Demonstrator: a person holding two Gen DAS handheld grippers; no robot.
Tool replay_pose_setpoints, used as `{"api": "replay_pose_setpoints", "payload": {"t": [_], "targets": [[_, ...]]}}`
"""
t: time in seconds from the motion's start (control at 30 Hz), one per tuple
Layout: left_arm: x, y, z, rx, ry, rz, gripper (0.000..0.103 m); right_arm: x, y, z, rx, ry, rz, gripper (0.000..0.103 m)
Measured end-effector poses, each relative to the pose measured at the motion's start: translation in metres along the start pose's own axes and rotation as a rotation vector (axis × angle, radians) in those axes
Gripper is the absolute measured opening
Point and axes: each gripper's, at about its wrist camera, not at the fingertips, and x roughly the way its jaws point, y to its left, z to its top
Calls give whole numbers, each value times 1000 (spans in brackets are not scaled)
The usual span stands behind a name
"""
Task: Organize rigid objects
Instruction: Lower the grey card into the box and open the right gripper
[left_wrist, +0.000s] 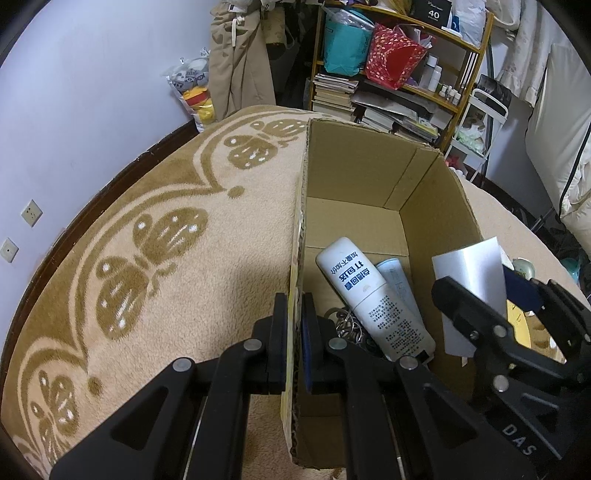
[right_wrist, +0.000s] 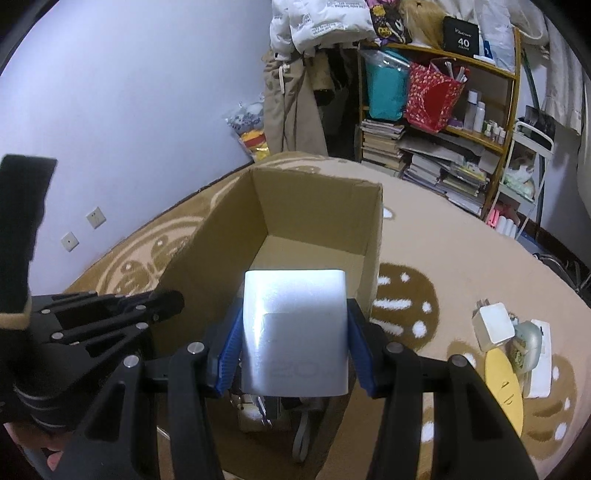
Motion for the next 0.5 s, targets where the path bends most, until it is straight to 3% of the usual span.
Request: {"api": "replay_pose_setpoints", "payload": {"t": [0.13,0.37,0.5], "targets": [[0,0,0,-1,1,-6,7,-5,-4,-1,27,-34,17,57],[1,1,1,0,5,-3,7,-30,-21,16,31,-117,-37,99],[0,0,1,4,3,1,7,-38,-43,24,35,-141,-101,102]]}}
